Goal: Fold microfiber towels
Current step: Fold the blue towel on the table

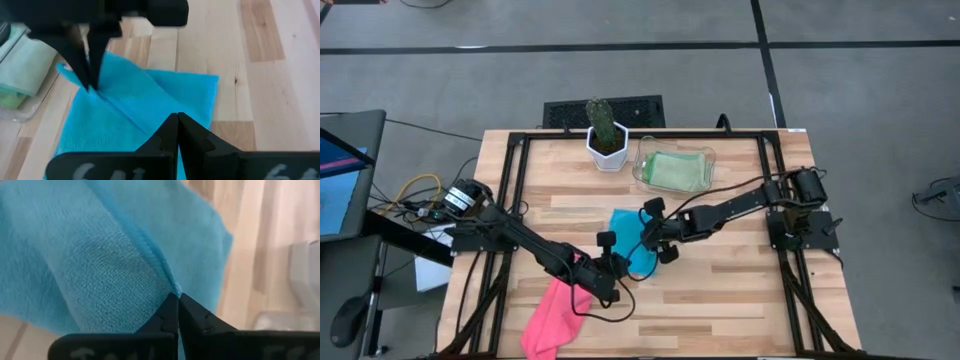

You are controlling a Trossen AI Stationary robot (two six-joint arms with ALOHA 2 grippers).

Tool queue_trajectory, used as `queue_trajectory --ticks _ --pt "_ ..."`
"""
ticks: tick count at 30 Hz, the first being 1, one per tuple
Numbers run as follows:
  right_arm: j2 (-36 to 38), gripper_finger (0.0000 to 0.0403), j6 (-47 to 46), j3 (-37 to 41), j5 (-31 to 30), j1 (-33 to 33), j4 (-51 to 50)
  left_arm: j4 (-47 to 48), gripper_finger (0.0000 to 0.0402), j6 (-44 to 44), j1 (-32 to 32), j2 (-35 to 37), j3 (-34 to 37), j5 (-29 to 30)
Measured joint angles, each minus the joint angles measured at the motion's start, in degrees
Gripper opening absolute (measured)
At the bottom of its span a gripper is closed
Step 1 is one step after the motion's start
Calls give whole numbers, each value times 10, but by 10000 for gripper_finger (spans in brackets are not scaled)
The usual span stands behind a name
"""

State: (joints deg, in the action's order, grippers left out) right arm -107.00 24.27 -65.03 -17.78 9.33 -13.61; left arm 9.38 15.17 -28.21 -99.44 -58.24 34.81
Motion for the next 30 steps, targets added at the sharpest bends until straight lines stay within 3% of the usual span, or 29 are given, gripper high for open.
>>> queue_trajectory --ticks 6,11,24,30 --pt "-3 24 12 -11 40 -9 18 -1 0 2 0 -1 0 0" --pt "-12 47 10 -10 43 -17 40 -1 0 3 0 -1 0 0" --pt "-7 165 14 -24 53 -37 33 8 0 16 0 -1 4 5" --pt "10 216 12 -29 60 -44 -45 44 0 40 0 -1 4 5"
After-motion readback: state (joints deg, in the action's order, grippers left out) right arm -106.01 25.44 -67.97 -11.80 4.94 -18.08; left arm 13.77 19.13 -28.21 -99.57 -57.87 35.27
